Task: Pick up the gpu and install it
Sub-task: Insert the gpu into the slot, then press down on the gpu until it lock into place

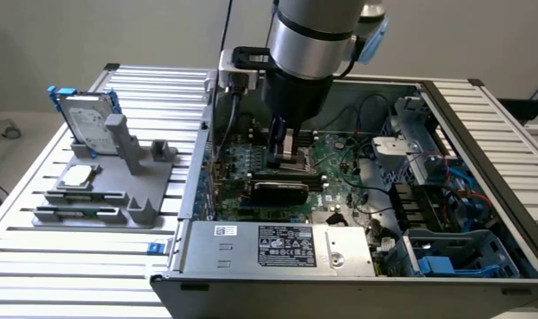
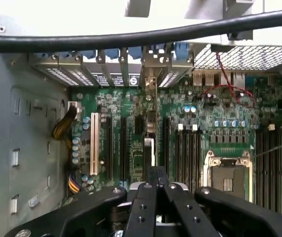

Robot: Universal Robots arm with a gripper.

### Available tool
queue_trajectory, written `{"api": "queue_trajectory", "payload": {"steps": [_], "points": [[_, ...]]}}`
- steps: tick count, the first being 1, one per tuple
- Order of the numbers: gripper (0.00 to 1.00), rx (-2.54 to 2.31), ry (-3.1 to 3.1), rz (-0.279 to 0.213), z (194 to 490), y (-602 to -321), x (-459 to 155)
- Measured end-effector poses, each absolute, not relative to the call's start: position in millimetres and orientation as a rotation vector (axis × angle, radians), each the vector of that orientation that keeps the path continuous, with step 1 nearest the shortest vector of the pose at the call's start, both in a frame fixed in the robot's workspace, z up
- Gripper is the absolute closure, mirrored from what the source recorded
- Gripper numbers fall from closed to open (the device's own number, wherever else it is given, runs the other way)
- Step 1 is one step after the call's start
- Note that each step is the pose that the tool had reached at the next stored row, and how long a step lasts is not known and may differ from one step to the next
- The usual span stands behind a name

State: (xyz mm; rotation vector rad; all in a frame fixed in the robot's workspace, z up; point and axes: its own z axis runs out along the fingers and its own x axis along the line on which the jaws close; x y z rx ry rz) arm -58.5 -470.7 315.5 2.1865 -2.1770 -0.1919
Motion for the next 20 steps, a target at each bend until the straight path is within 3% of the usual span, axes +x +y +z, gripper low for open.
{"api": "queue_trajectory", "payload": {"steps": [20], "points": [[0.89, 2.186, -2.177, -0.192, 315.2, -470.7, -59.2]]}}
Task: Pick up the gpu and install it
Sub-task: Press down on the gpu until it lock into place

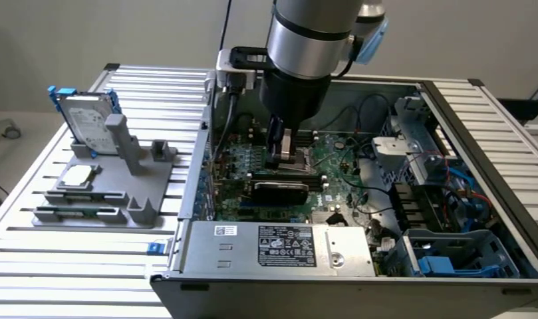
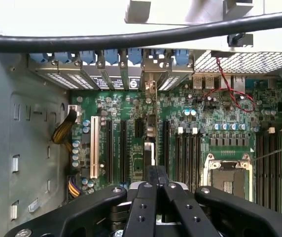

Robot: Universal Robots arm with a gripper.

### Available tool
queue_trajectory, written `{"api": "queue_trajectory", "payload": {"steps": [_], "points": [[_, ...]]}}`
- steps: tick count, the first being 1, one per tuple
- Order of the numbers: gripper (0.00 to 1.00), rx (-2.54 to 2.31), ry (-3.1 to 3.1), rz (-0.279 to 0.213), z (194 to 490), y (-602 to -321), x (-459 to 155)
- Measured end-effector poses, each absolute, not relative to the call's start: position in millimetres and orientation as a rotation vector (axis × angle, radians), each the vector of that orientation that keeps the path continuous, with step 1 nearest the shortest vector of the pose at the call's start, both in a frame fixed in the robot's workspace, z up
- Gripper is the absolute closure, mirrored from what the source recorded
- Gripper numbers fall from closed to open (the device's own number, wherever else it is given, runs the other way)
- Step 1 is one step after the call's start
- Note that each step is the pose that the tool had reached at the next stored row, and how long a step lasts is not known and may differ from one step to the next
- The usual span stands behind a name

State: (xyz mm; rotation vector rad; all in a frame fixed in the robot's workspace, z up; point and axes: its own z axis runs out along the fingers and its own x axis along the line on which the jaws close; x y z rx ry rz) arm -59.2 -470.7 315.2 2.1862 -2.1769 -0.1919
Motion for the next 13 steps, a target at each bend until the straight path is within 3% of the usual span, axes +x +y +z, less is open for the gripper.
{"api": "queue_trajectory", "payload": {"steps": [13], "points": [[0.89, 2.189, -2.178, -0.188, 295.0, -467.9, -72.3]]}}
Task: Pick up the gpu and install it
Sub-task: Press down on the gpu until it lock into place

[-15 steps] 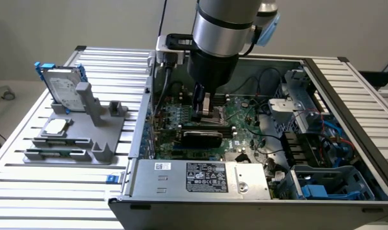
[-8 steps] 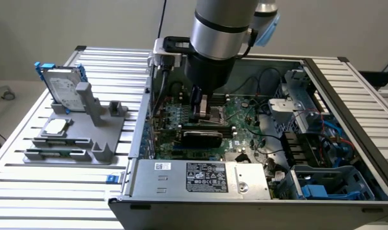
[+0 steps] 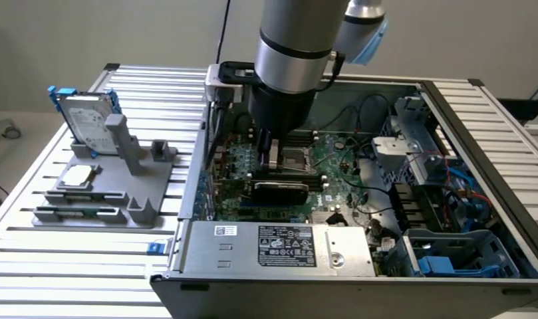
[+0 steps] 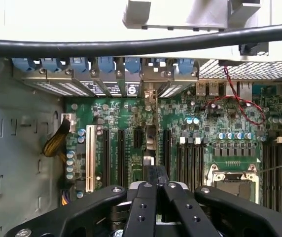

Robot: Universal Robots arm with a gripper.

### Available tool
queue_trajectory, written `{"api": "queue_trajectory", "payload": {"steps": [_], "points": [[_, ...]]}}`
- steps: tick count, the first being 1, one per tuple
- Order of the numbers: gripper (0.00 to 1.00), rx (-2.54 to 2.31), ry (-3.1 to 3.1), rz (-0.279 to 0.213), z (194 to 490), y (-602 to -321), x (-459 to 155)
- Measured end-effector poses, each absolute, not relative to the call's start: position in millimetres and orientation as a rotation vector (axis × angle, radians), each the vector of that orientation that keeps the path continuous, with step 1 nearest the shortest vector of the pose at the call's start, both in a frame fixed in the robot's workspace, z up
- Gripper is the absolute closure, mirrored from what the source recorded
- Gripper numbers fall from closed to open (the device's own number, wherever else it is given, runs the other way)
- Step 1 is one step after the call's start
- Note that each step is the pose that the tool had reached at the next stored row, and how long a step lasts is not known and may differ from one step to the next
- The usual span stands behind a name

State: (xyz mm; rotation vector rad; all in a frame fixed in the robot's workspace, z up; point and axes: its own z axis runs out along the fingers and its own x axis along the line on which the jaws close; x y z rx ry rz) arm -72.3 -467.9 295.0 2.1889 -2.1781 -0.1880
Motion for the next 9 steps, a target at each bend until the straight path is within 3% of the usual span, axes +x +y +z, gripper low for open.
{"api": "queue_trajectory", "payload": {"steps": [9], "points": [[0.89, 2.196, -2.181, -0.178, 278.8, -461.5, -73.1]]}}
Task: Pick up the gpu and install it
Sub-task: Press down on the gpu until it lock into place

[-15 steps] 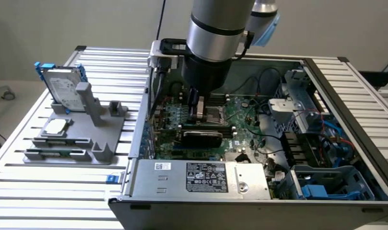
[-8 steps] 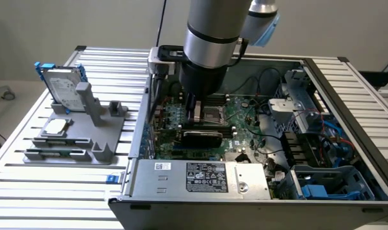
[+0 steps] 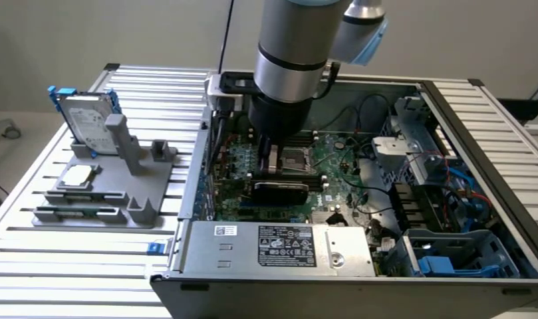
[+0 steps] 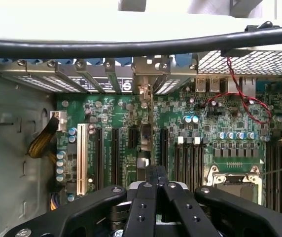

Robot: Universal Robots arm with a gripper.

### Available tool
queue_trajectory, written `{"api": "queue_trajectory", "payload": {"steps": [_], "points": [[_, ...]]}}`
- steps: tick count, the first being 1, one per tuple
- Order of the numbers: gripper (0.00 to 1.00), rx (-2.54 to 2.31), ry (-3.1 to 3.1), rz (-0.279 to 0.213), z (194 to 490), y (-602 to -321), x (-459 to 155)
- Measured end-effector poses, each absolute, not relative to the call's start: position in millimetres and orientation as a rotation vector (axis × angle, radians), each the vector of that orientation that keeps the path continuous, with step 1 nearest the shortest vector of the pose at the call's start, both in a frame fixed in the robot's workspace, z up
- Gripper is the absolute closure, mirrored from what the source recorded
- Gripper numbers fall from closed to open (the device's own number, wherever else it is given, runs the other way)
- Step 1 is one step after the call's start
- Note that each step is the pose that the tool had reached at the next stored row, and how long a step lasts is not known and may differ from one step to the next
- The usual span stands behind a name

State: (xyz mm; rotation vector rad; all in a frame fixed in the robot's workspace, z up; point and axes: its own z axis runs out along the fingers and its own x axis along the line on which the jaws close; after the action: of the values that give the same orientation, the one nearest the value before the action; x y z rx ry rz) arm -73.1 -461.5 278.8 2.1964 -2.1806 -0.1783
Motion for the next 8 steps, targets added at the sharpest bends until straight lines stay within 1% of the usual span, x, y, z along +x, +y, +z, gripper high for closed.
{"api": "queue_trajectory", "payload": {"steps": [8], "points": [[0.89, 2.197, -2.181, -0.178, 275.4, -458.7, -74.0]]}}
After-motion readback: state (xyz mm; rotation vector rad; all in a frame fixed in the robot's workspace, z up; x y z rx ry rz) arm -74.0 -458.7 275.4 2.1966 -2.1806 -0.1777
